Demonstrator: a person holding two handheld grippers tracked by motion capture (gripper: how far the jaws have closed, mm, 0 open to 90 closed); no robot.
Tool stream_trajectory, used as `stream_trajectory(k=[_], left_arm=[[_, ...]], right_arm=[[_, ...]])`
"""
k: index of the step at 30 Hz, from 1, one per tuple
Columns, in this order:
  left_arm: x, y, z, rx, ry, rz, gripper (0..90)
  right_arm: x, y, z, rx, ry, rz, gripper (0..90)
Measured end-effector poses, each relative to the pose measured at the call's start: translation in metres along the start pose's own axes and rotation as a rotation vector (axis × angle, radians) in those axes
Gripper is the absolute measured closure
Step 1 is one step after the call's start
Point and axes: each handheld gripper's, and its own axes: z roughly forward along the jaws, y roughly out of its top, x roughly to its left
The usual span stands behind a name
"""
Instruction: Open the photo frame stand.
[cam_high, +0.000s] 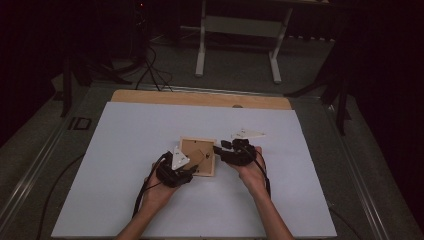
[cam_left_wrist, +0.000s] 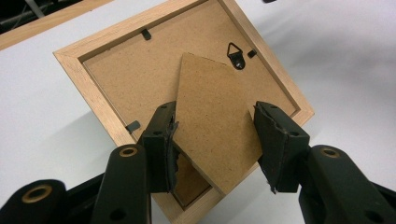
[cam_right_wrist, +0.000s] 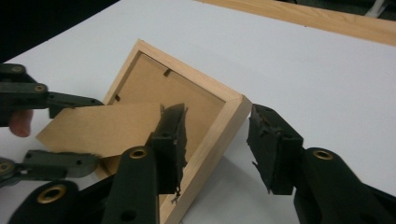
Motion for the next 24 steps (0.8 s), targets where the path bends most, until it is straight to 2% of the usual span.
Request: stream_trajectory(k=[10,14,16,20,22,24], left_arm=[[-0.003,-0.007,-0.001,-0.007,0.014,0.035,52.4],[-0.004,-0.008,-0.002,-0.012,0.016,0.042,52.3],[-0.004,-0.008,-0.003,-0.014,0.018,0.047,52.4],[-0.007,-0.01,-0.004,-0.026,0.035,0.067,52.3],[-0.009,-0.011,-0.005,-0.029,0.042,0.088,52.3],[-0.008,-0.011,-0.005,-0.034,0.037,0.087,52.2]], right_arm=[[0.001,0.006,0.012,0.046,0.011,-0.009,48.6],[0.0,0.007,0.018,0.068,0.017,0.005,46.6],[-0.002,0.006,0.022,0.075,0.038,0.023,45.7],[-0.005,0.005,0.027,0.088,0.052,0.047,44.7],[-0.006,0.004,0.028,0.09,0.069,0.052,44.7],[-0.006,0.003,0.029,0.088,0.083,0.045,43.9]])
